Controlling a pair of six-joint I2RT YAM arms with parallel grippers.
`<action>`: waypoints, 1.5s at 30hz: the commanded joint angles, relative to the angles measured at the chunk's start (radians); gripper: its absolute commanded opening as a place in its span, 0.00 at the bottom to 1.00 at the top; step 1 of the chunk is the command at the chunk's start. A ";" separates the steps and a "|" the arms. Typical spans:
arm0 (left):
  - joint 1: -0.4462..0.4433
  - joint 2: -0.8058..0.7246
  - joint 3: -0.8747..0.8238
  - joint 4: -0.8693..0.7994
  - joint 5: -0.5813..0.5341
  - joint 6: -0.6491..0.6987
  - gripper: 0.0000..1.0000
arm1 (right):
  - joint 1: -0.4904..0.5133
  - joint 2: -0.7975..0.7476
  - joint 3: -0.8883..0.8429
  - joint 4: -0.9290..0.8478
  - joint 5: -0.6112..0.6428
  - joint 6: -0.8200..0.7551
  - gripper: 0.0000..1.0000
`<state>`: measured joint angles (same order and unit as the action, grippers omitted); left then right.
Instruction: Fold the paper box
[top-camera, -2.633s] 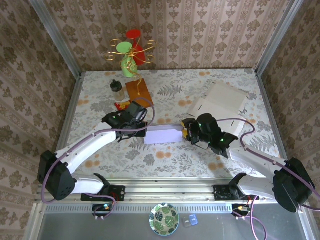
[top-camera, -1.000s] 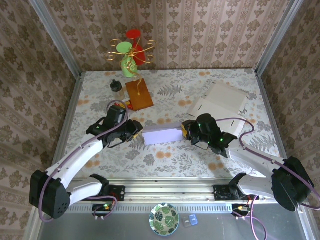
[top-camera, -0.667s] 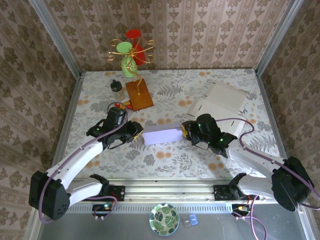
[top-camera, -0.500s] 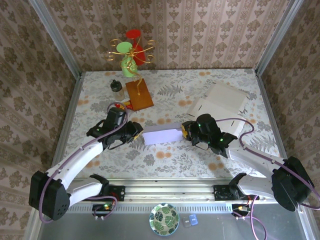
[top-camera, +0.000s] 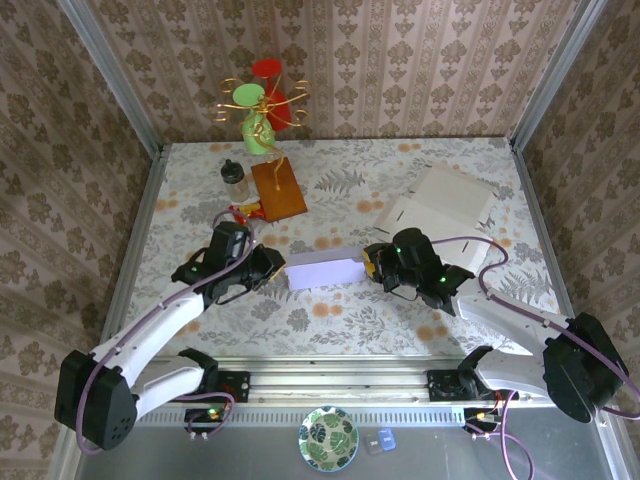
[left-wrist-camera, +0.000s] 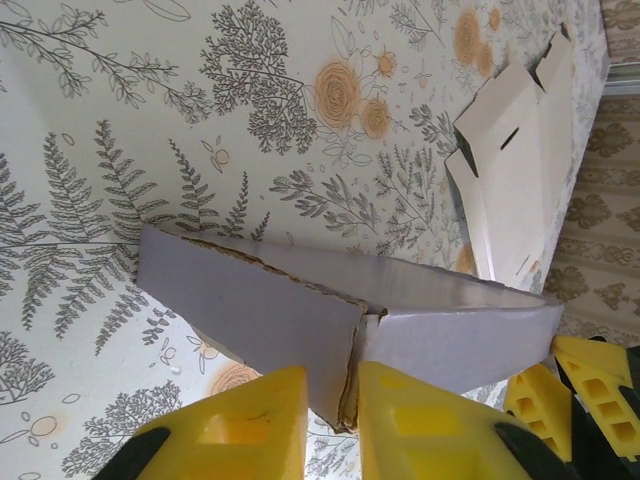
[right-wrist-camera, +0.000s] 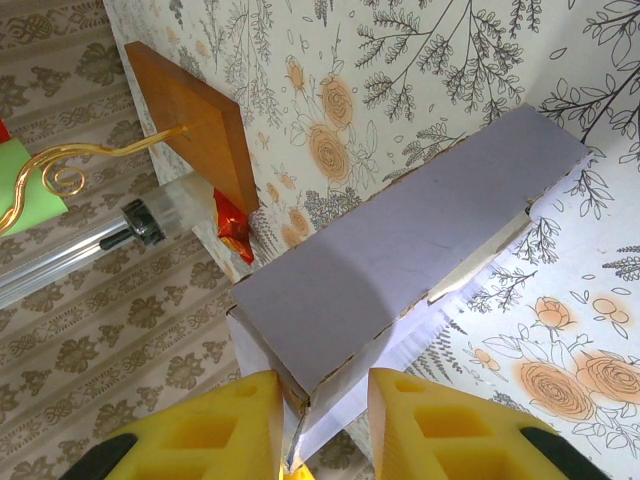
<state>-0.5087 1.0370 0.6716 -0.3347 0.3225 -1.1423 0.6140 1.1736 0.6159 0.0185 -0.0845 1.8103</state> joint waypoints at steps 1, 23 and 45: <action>0.012 0.011 -0.066 -0.104 -0.032 -0.015 0.18 | 0.001 0.035 -0.022 -0.179 -0.012 0.008 0.29; 0.007 -0.025 -0.080 -0.086 -0.044 0.040 0.06 | 0.001 -0.022 0.127 -0.257 0.024 -0.044 0.62; -0.075 0.004 0.001 -0.103 -0.124 0.109 0.07 | -0.072 0.256 0.269 -0.188 -0.210 0.023 0.64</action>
<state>-0.5671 1.0134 0.6598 -0.3084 0.2459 -1.0885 0.5457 1.3983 0.8730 -0.1921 -0.2325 1.8496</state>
